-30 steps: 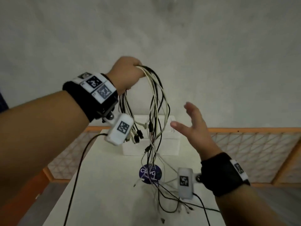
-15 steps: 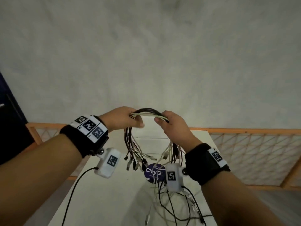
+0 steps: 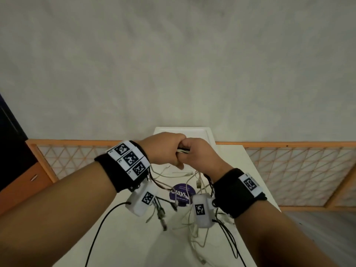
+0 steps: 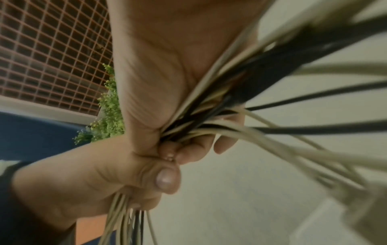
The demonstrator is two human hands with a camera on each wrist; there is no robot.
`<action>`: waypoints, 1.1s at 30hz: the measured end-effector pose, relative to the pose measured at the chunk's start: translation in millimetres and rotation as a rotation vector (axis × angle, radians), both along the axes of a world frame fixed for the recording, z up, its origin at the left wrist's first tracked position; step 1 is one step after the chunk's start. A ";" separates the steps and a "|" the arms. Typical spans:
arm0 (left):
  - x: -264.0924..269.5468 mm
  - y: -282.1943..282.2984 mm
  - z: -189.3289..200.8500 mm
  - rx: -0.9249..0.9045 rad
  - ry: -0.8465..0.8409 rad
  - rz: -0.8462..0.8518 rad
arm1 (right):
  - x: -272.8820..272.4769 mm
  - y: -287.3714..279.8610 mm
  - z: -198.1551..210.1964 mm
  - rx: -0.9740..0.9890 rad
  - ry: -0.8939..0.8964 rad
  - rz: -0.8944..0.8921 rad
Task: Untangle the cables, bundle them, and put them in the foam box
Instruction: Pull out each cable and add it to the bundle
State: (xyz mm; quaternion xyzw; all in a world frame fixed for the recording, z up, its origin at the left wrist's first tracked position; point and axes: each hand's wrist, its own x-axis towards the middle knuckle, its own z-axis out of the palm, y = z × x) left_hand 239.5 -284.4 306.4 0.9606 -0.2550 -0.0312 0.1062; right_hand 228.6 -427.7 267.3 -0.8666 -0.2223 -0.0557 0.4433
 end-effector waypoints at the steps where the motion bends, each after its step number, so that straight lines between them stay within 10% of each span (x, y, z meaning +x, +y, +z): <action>1: -0.3 -3.1 -1.4 0.028 0.022 -0.007 | -3.6 -1.1 -5.6 0.028 0.010 0.012; 6: 2.4 -5.8 -1.1 0.144 -0.040 0.013 | -10.7 -20.8 -34.5 0.021 0.028 -0.099; 16: 23.3 46.1 66.0 -0.570 -0.139 0.392 | -34.5 -86.7 -166.7 -0.064 0.220 -0.489; 24: 33.8 40.3 86.4 -0.645 -0.023 0.386 | -52.4 -126.5 -216.6 -0.190 0.120 -0.623; 28: 36.1 57.0 113.7 -0.827 -0.082 0.440 | -67.8 -160.4 -247.8 -0.691 0.416 -0.593; 33: 33.7 72.3 132.3 -0.915 -0.081 0.426 | -58.2 -177.8 -240.7 -0.716 0.691 -0.471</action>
